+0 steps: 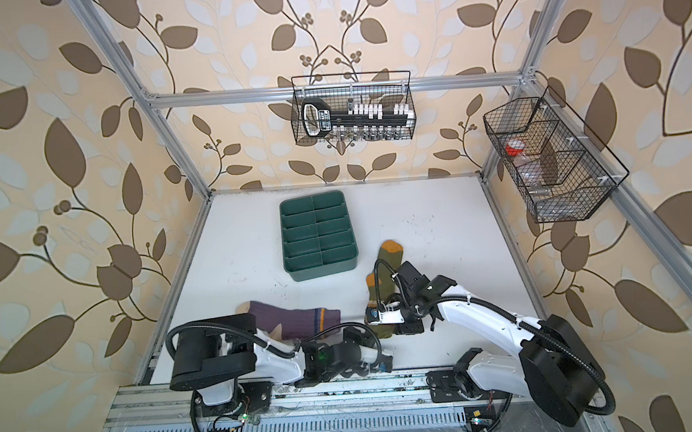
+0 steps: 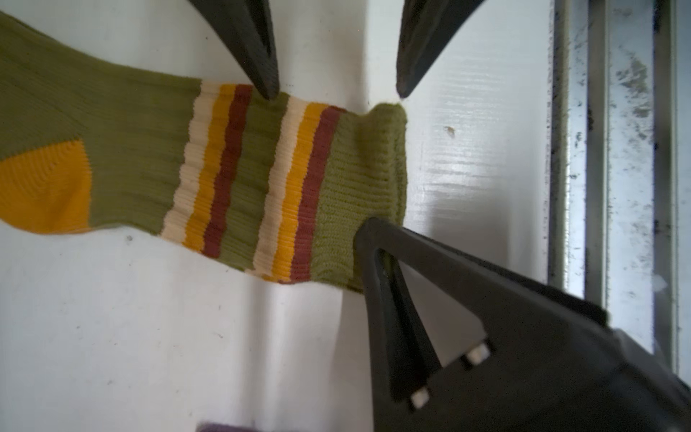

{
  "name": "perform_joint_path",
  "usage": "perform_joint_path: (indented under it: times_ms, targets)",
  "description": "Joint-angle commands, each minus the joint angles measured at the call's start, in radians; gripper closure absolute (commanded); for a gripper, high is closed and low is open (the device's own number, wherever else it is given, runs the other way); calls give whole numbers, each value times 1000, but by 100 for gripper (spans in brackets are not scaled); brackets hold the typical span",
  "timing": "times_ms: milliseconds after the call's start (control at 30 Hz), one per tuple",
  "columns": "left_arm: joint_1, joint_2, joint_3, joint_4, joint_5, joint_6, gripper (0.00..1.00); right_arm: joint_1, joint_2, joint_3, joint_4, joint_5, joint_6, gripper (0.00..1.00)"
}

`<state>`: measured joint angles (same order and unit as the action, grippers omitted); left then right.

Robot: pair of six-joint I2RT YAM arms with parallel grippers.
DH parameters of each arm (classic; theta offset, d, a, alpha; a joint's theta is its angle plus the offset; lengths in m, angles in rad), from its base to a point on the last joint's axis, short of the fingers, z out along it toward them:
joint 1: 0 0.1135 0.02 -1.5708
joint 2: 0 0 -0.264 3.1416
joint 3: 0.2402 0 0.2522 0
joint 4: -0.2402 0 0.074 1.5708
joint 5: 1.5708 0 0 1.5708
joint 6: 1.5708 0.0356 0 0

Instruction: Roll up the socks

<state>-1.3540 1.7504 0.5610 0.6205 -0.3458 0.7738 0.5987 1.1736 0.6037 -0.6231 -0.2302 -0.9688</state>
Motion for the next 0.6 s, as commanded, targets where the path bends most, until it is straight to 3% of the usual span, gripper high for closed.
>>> perform_joint_path:
  times_ms: [0, 167, 400, 567]
  targets:
    - [41, -30, 48, -261, 191, -117, 100, -12, -57, -22, 51, 48, -16, 47]
    - [83, -15, 130, -402, 284, -124, 100, -96, -195, -18, 117, 89, -13, 47]
    - [190, 10, 210, -499, 415, -206, 100, -246, -411, -13, 306, 239, 12, 47]
    - [261, 15, 250, -564, 517, -264, 100, -264, -507, 9, 300, 321, -21, 47]
